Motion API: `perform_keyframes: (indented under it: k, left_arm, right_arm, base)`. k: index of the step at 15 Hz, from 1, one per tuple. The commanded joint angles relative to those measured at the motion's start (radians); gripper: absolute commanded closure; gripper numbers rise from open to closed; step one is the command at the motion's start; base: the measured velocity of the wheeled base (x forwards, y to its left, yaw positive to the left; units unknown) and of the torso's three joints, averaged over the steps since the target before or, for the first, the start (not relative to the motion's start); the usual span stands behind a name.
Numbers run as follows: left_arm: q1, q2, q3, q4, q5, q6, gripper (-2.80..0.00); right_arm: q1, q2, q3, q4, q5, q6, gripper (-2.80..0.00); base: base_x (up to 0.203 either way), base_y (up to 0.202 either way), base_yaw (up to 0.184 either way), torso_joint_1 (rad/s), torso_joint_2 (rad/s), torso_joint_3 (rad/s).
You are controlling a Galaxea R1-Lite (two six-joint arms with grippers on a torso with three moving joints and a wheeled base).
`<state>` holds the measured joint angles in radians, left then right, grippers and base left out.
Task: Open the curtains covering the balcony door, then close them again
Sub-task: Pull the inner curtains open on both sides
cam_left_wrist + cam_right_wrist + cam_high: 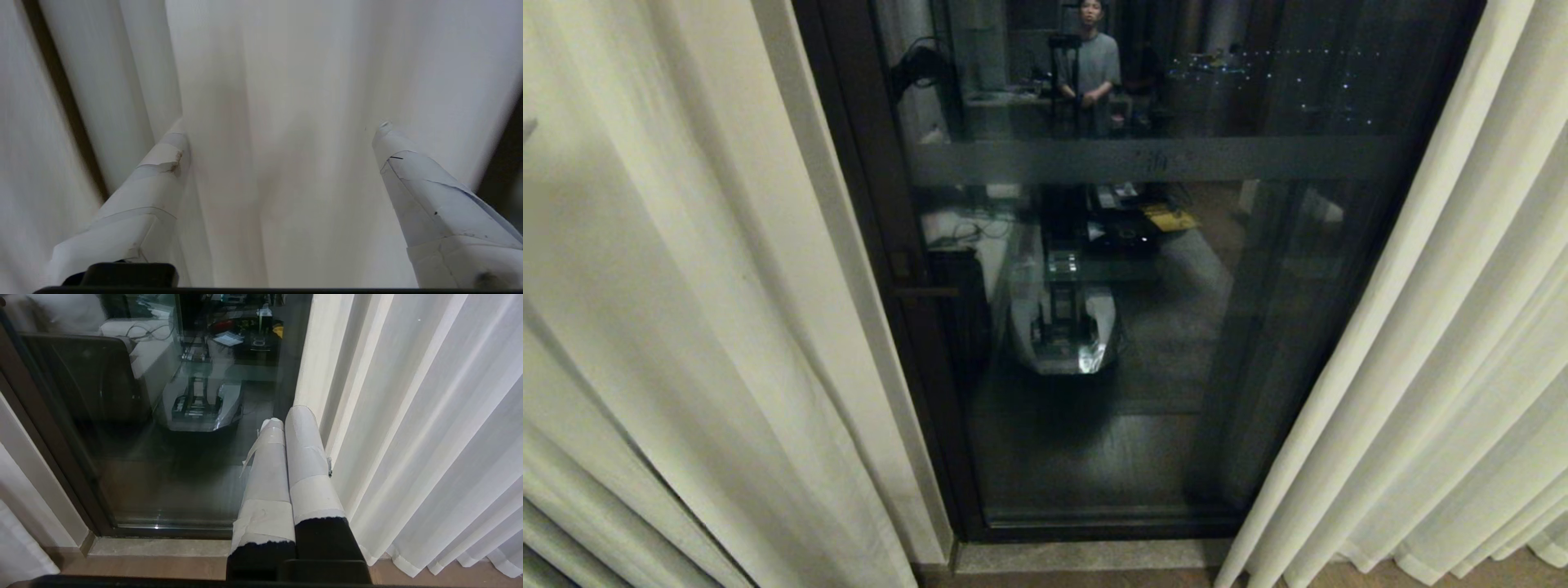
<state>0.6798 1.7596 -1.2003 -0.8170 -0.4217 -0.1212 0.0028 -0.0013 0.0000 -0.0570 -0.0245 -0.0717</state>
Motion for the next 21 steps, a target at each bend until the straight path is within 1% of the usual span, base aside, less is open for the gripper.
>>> perform_keyframes:
  k: [1,2,4,6,7,8,10,12,15,16,18,21]
  left_arm:
    - [-0.001,-0.145,0.124,0.017,-0.005,0.010,-2.80]
    - [-0.001,-0.193,0.166,0.050,-0.006,0.015,-2.80]
    - [-0.010,-0.294,0.236,0.161,-0.008,0.021,-2.80]
    - [-0.042,-0.393,0.280,0.324,-0.008,0.046,-2.80]
    - [-0.081,-0.441,0.290,0.424,-0.007,0.063,-2.80]
    - [-0.125,-0.478,0.296,0.490,-0.005,0.074,-2.80]
    - [-0.241,-0.548,0.321,0.581,0.001,0.083,-2.80]
    - [-0.352,-0.625,0.379,0.623,0.028,0.084,-2.80]
    - [-0.503,-0.774,0.540,0.668,0.126,0.084,-2.80]
    - [-0.544,-0.830,0.605,0.676,0.160,0.084,-2.80]
    - [-0.595,-0.929,0.731,0.679,0.203,0.084,-2.80]
    - [-0.631,-0.991,0.856,0.670,0.221,0.080,-2.80]
  right_arm:
    - [0.000,0.001,0.000,0.000,0.000,0.000,0.00]
    - [0.000,0.001,0.000,0.000,0.000,-0.001,0.00]
    - [0.000,0.001,0.000,-0.001,0.000,-0.001,0.00]
    - [0.000,0.001,0.000,-0.001,0.000,0.000,0.00]
    - [0.000,0.001,0.000,-0.001,0.000,0.000,0.00]
    - [0.000,0.001,0.000,0.000,0.000,-0.002,0.00]
    - [0.000,0.001,0.000,-0.001,0.000,-0.002,0.00]
    - [0.000,0.001,0.000,0.000,0.000,0.000,0.00]
    - [0.000,0.001,0.000,-0.001,0.000,-0.001,0.00]
    - [0.000,0.001,0.000,-0.001,0.000,0.000,0.00]
    - [0.000,0.001,0.000,0.000,0.000,0.000,0.00]
    - [0.000,0.001,0.000,-0.001,0.000,-0.002,0.00]
  base:
    - [0.000,0.000,0.000,0.000,0.00,0.000]
    - [0.000,0.000,0.000,0.000,0.00,0.000]
    - [0.000,0.000,0.000,0.000,0.00,0.000]
    - [0.000,0.000,0.000,0.000,0.00,0.000]
    - [0.000,0.000,0.000,0.000,0.00,0.000]
    - [0.000,0.000,0.000,0.000,0.00,0.000]
    - [0.000,0.000,0.000,0.000,0.00,0.000]
    - [0.000,0.000,0.000,0.000,0.00,0.000]
    - [0.000,0.000,0.000,0.000,0.00,0.000]
    - [0.000,0.000,0.000,0.000,0.00,0.000]
    - [0.000,0.000,0.000,0.000,0.00,0.000]
    - [0.000,0.000,0.000,0.000,0.00,0.000]
